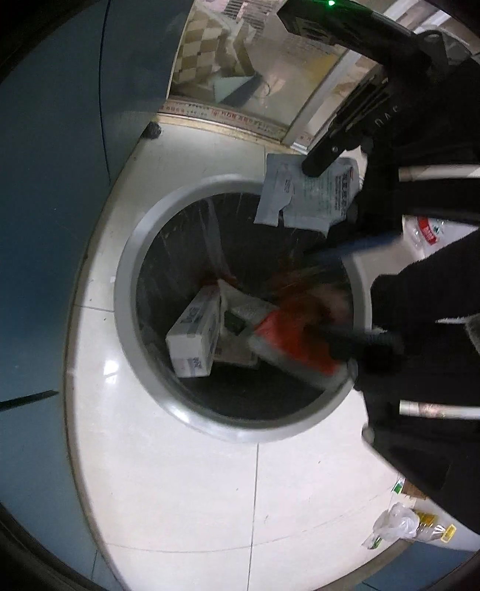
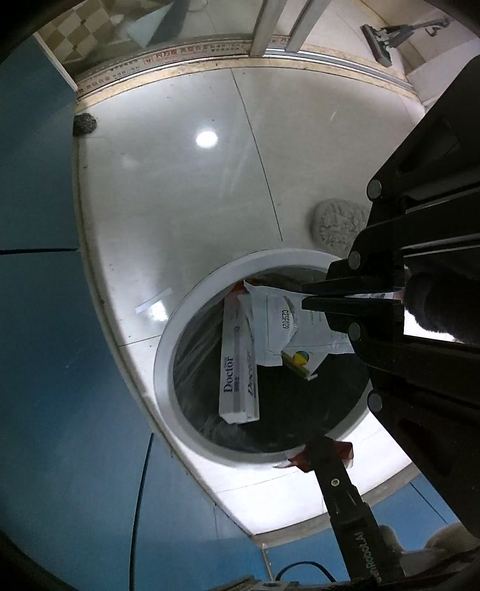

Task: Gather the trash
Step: 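Lower the red packet and white sachet over the trash bin and open both tools, then raise both tools back up toward the counter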

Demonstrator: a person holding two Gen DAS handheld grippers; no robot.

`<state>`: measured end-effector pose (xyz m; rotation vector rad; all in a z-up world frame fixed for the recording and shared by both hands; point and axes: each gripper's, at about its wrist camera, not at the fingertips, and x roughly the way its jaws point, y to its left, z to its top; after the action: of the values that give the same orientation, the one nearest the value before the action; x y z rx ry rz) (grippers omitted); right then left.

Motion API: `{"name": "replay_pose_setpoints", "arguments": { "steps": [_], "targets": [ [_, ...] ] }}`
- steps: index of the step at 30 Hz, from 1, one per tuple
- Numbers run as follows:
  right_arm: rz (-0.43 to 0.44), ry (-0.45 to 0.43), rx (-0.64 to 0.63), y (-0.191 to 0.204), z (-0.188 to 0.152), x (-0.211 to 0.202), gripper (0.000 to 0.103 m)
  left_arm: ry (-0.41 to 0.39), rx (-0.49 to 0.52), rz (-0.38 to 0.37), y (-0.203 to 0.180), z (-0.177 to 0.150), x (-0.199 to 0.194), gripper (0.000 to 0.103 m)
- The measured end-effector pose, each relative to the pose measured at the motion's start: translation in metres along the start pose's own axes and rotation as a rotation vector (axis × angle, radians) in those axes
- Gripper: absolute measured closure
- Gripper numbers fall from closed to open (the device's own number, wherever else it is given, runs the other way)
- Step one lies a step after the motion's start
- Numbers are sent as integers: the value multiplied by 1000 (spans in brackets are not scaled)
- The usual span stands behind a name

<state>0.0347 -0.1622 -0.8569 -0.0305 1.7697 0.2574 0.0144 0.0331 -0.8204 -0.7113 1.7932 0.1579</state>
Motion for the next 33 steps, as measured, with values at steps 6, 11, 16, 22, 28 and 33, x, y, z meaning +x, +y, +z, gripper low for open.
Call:
{"name": "replay_pose_setpoints", "arguments": {
  "steps": [6, 11, 16, 22, 28, 33],
  "targets": [
    [-27, 17, -30, 4, -3, -4, 77, -81, 9, 131, 8, -9, -18, 13],
    [-34, 18, -53, 6, -15, -13, 36, -138, 40, 234, 10, -25, -35, 3],
    [-38, 11, -68, 12, -30, -29, 0, -168, 31, 272, 13, -41, -54, 3],
    [-72, -30, -103, 24, -48, -74, 0, -222, 36, 330, 4, -67, -95, 3],
    [-91, -70, -138, 37, -68, -145, 0, -238, 58, 342, -13, -108, -151, 3],
    [-96, -101, -160, 45, -90, -222, 0, -284, 80, 332, -34, -147, -217, 3]
  ]
}}
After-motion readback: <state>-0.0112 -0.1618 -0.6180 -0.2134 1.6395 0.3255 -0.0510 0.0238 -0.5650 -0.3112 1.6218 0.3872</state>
